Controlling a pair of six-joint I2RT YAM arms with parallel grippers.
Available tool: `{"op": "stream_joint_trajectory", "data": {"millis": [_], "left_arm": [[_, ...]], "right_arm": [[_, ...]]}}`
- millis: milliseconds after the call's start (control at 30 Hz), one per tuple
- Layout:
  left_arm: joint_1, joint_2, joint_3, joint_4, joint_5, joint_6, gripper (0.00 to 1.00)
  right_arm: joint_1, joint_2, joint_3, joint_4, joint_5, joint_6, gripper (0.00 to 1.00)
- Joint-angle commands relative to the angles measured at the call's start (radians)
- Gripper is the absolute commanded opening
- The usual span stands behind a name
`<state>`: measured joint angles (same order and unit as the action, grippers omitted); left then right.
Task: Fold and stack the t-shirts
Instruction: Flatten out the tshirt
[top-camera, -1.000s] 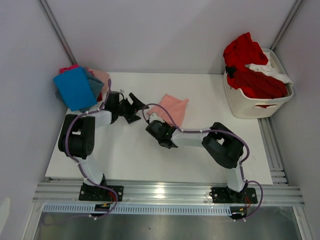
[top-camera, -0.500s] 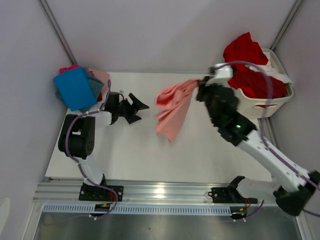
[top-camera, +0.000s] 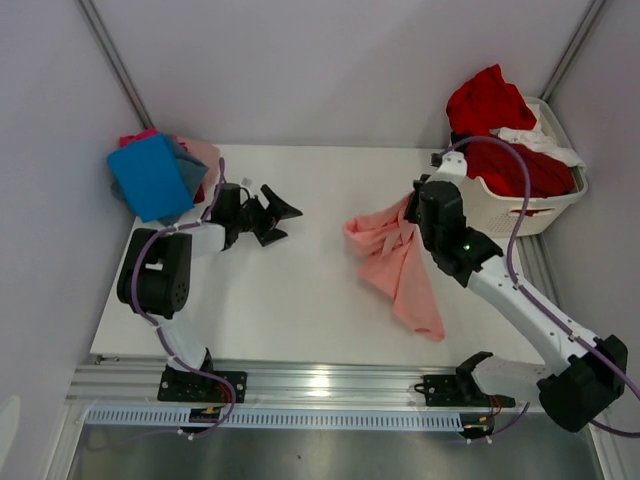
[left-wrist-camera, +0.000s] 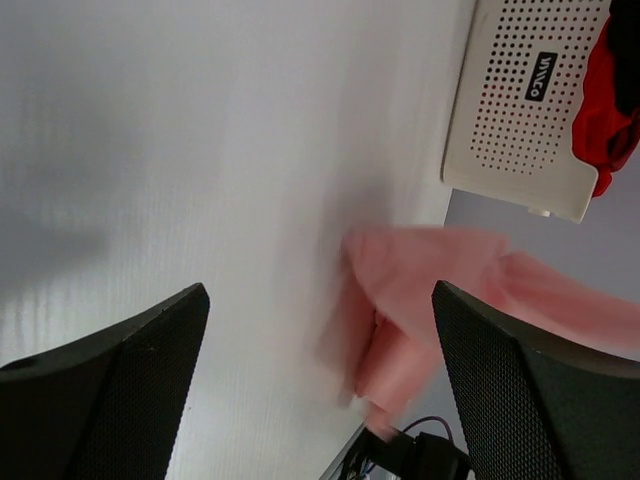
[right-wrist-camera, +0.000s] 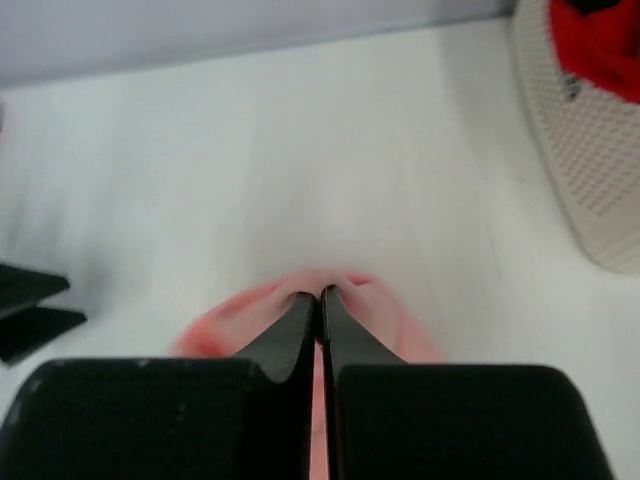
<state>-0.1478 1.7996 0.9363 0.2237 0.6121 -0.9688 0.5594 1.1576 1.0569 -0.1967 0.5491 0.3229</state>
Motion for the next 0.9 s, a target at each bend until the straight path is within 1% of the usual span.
{"op": "stream_joint_trajectory", "data": {"millis": [0,33,67,100,133,200,233,333,367,400,433,467,500,533,567,600,633,667,733,767,867], "left_arm": [[-0.035,-0.051,0.007,0.059,0.044,0.007,0.96],[-0.039,-0.046,0.013,0.065,0.049,0.004,0.96],[-0.041,-0.043,0.015,0.069,0.052,0.001,0.96],[-0.044,-0.04,0.013,0.072,0.055,-0.002,0.96],[-0.044,-0.039,0.015,0.075,0.057,-0.008,0.96],[-0.044,-0.039,0.009,0.078,0.055,-0.007,0.96],[-0.044,-0.039,0.009,0.078,0.052,-0.007,0.96],[-0.044,-0.04,0.006,0.078,0.054,-0.005,0.97],[-0.044,-0.043,0.007,0.081,0.055,-0.005,0.96],[-0.044,-0.045,0.007,0.083,0.055,-0.004,0.96],[-0.042,-0.043,0.006,0.083,0.054,-0.005,0.96],[-0.044,-0.04,0.01,0.085,0.057,-0.005,0.96],[-0.044,-0.037,0.01,0.088,0.057,-0.01,0.96],[-0.044,-0.034,0.01,0.092,0.058,-0.013,0.96],[-0.044,-0.031,0.01,0.095,0.06,-0.016,0.96],[-0.042,-0.025,0.007,0.104,0.06,-0.025,0.96],[-0.044,-0.02,0.001,0.109,0.058,-0.03,0.96],[-0.042,-0.019,-0.002,0.112,0.06,-0.034,0.96],[-0.042,-0.013,-0.014,0.124,0.06,-0.042,0.96],[-0.042,-0.014,-0.014,0.128,0.058,-0.041,0.96],[-0.038,-0.019,-0.019,0.126,0.048,-0.036,0.96]], "right_arm": [[0.005,0.043,0.107,-0.01,-0.214,-0.01,0.0],[0.007,0.075,0.18,-0.051,-0.247,-0.012,0.0],[0.011,0.144,0.217,-0.062,-0.292,-0.015,0.0],[0.02,0.175,0.259,-0.076,-0.387,-0.021,0.0],[0.031,0.204,0.332,-0.086,-0.42,-0.019,0.0],[0.068,0.247,0.385,-0.064,-0.498,-0.018,0.0],[0.082,0.249,0.411,-0.022,-0.503,-0.033,0.0],[0.112,0.223,0.42,0.043,-0.448,-0.076,0.0],[0.114,0.22,0.42,0.051,-0.405,-0.084,0.0],[0.114,0.237,0.426,0.039,-0.276,-0.088,0.0],[0.112,0.26,0.443,0.016,-0.231,-0.088,0.0],[0.108,0.292,0.509,-0.01,-0.236,-0.087,0.0],[0.1,0.33,0.555,-0.065,-0.289,-0.087,0.0],[0.09,0.425,0.612,-0.098,-0.474,-0.079,0.0],[0.099,0.473,0.74,-0.127,-0.564,-0.085,0.0],[0.132,0.535,0.785,-0.135,-0.637,-0.096,0.0],[0.155,0.548,0.814,-0.113,-0.703,-0.108,0.0],[0.175,0.554,0.831,-0.087,-0.736,-0.151,0.0],[0.197,0.55,0.868,0.0,-0.806,-0.173,0.0],[0.194,0.545,0.899,0.053,-0.892,-0.17,0.0],[0.148,0.519,0.943,0.121,-0.992,-0.139,0.0]]}}
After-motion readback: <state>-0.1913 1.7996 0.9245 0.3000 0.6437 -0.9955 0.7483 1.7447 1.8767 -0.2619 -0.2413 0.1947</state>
